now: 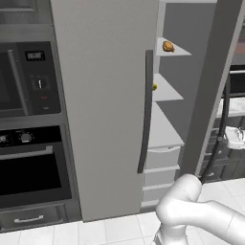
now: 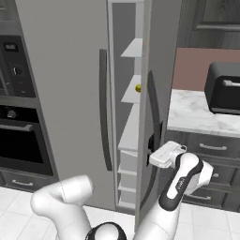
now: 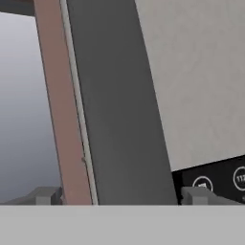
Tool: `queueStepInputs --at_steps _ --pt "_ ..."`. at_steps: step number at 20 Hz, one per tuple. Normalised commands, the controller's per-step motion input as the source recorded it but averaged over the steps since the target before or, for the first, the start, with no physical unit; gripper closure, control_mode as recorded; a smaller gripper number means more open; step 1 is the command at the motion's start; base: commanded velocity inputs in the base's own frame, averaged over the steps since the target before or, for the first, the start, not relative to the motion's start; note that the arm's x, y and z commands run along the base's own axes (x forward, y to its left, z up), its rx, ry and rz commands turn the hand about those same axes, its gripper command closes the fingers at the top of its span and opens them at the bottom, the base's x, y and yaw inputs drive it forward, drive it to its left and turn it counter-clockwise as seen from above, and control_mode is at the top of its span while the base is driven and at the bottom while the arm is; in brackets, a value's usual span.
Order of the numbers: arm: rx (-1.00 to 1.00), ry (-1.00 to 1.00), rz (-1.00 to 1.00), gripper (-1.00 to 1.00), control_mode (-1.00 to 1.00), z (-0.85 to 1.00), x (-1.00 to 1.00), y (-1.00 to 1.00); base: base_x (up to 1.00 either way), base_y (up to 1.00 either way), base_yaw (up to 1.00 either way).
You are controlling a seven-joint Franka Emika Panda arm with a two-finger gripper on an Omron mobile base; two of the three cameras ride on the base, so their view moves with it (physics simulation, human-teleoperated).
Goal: There's a chicken drumstick in the fridge that needs to be moved to the freezer for freezing. Pick up the chicken drumstick from the fridge, place it on any shelf in the freezer, and close the fridge and freezer doors when done.
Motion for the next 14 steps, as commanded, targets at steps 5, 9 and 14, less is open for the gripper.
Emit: queueStepInputs --at_steps 5,9,14 --pt "0.0 0.0 0.0 -1.0 -1.0 -0.25 0.24 1.0 0.0 0.0 0.0" --pt "0.0 0.0 0.0 -1.0 -1.0 -0.02 0.26 1.0 0.0 0.0 0.0" --pt "0.0 0.05 0.0 -1.0 -1.0 0.0 0.44 1.0 0.0 0.0 0.0"
